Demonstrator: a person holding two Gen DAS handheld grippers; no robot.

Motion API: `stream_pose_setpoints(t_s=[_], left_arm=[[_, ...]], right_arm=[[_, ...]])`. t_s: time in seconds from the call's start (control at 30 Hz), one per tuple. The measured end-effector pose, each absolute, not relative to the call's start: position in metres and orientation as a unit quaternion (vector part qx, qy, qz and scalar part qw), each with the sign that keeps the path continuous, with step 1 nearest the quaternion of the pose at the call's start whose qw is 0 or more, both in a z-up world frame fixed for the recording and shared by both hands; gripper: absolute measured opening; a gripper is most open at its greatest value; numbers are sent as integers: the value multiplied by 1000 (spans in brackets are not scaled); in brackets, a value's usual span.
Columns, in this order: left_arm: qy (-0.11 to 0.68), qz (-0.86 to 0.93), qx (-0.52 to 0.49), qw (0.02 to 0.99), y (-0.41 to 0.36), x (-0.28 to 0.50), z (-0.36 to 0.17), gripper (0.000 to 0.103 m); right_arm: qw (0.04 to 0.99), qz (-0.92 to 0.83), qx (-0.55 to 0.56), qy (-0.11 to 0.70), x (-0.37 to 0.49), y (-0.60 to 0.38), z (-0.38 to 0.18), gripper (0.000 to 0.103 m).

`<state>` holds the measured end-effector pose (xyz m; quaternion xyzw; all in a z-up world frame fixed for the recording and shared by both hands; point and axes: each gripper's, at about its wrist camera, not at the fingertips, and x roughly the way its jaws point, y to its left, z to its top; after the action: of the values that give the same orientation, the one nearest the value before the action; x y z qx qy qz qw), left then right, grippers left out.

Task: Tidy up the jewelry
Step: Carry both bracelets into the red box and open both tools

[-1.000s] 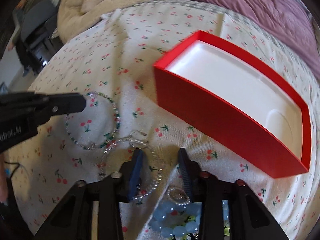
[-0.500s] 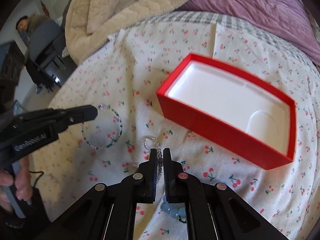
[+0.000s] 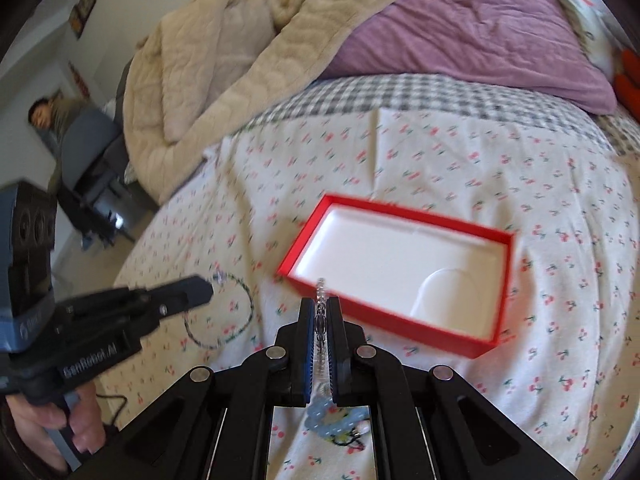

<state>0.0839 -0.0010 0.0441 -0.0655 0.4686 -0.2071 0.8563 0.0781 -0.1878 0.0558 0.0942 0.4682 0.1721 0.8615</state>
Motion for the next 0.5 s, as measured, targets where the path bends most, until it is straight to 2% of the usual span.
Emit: stream_pose_setpoints(t_s=[0.3, 0.5], left_arm=[[461, -261, -76, 845, -58, 110, 59, 4], [474, -286, -121, 824, -72, 137, 30, 4]], right_arm=[[870, 148, 139, 450, 101, -228, 63, 6], [864, 147, 167, 452, 108, -243, 55, 6]])
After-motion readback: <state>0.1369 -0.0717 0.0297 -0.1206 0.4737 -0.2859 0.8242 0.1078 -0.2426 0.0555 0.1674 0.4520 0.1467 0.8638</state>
